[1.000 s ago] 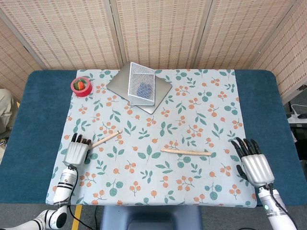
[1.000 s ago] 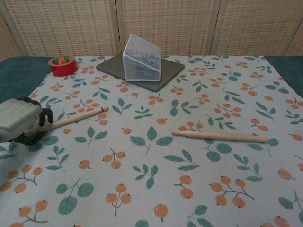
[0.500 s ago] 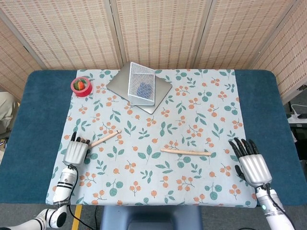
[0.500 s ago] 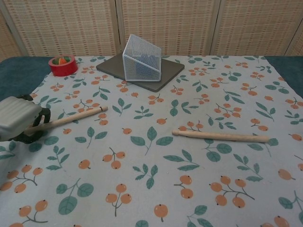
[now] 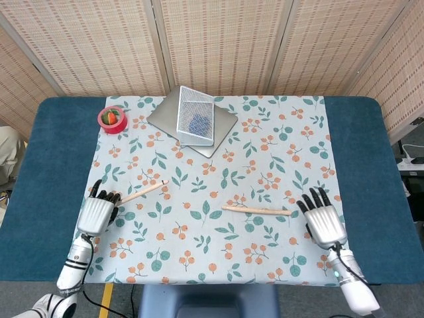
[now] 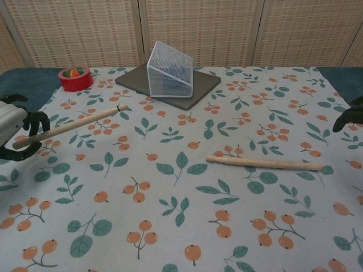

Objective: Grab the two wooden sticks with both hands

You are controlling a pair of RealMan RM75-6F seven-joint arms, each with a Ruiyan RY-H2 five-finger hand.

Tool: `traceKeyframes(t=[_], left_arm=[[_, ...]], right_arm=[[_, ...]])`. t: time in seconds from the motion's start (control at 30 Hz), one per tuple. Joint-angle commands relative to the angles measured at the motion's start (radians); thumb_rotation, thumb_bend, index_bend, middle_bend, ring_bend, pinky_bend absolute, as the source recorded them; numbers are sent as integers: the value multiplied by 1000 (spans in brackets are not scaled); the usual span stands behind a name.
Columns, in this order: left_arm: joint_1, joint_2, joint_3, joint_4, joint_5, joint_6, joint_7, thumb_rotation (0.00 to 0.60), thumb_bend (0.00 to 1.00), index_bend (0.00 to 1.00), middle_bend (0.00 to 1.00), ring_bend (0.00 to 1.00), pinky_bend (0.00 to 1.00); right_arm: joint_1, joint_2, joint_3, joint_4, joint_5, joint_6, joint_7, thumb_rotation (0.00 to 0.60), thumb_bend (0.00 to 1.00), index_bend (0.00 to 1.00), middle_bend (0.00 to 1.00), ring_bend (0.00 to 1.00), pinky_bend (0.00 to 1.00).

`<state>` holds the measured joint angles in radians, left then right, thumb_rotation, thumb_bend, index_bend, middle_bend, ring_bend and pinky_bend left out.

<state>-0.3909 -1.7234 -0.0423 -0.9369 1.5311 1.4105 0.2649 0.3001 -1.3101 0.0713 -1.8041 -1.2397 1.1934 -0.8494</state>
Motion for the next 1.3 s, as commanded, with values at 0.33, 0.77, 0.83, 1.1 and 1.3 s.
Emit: traceKeyframes(t=[0.33, 0.77, 0.83, 1.1, 1.3], left_arm=[[47, 72, 32, -27, 46, 63, -68, 600, 535, 826, 838, 448, 147], [46, 74, 26, -1, 57, 63, -94, 600, 533, 826, 839, 449, 147], [46, 73, 27, 2, 59, 63, -94, 600, 533, 827, 839, 449, 147], [49, 74, 23, 8, 62, 68, -107, 600, 533, 827, 838, 449, 146], [52, 78, 21, 12, 60, 69, -112, 600, 534, 827, 839, 450, 147]], right_arm=[[147, -315, 40, 175, 248, -24, -245, 600, 365, 333, 277, 13, 26], [200, -378, 34, 239, 302, -7, -263, 600, 365, 398, 313, 69, 55], [209, -393, 31, 254, 303, -3, -269, 600, 364, 431, 332, 89, 72], [229, -440, 19, 289, 312, 34, -298, 600, 365, 645, 491, 280, 203], [230, -448, 4, 286, 282, 63, -287, 600, 364, 832, 662, 470, 311]])
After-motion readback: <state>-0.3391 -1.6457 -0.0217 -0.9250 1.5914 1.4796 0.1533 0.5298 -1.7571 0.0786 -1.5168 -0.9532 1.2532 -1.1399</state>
